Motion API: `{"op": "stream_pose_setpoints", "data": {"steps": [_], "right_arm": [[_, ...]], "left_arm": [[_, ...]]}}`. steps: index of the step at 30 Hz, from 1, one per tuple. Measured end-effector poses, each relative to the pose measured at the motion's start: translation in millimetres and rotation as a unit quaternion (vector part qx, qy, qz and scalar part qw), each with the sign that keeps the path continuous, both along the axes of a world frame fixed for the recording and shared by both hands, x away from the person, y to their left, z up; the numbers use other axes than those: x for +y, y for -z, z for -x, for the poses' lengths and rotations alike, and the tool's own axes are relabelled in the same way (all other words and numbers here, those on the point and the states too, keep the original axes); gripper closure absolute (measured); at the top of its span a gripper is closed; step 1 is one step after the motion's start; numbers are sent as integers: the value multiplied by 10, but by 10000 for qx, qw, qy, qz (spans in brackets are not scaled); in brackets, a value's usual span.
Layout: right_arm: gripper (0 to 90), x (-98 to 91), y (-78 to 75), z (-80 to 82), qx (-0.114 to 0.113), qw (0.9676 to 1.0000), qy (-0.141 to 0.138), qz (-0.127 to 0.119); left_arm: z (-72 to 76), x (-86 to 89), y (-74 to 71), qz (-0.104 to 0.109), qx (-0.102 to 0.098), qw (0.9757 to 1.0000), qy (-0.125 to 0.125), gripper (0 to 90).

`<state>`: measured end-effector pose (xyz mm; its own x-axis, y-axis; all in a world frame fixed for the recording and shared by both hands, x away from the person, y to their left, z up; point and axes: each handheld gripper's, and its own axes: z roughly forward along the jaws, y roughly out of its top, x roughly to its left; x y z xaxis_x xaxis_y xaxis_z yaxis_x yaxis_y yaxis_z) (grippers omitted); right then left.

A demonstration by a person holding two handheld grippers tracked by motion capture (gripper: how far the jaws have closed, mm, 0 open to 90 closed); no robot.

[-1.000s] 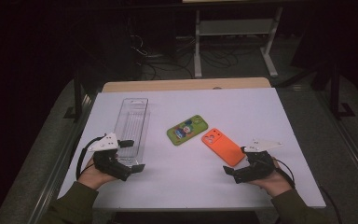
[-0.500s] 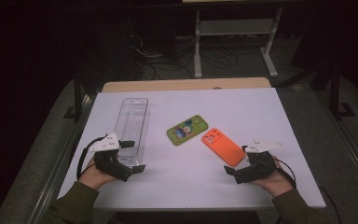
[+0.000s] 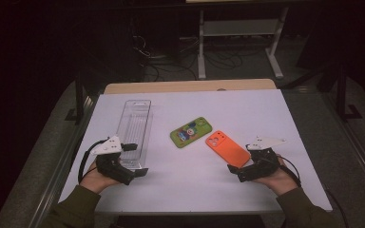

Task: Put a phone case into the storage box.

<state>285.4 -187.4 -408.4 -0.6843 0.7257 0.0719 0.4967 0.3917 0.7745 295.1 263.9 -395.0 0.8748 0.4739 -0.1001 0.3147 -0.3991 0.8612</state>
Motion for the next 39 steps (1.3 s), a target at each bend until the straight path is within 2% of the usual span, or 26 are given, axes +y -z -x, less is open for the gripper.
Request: {"op": "stream_pose_setpoints", "data": {"steps": [15, 18, 30, 34, 39], "right_arm": [[0, 67, -76, -174, 64, 9999, 25, 150], [0, 76, -94, -222, 74, 9998, 33, 167], [0, 144, -175, -395, 75, 9998, 82, 189], [0, 178, -191, -488, 49, 9996, 47, 284], [0, 209, -222, -556, 121, 9993, 103, 345]], "left_arm": [[-1, 19, -17, -46, 31, 10000, -4, 0], [4, 8, -13, 26, 50, 10000, -37, 0], [0, 7, -14, 75, 0, 10000, -22, 0], [-1, 6, -11, 98, -1, 9999, -25, 0], [-2, 6, -12, 107, 6, 9999, -19, 0]]}}
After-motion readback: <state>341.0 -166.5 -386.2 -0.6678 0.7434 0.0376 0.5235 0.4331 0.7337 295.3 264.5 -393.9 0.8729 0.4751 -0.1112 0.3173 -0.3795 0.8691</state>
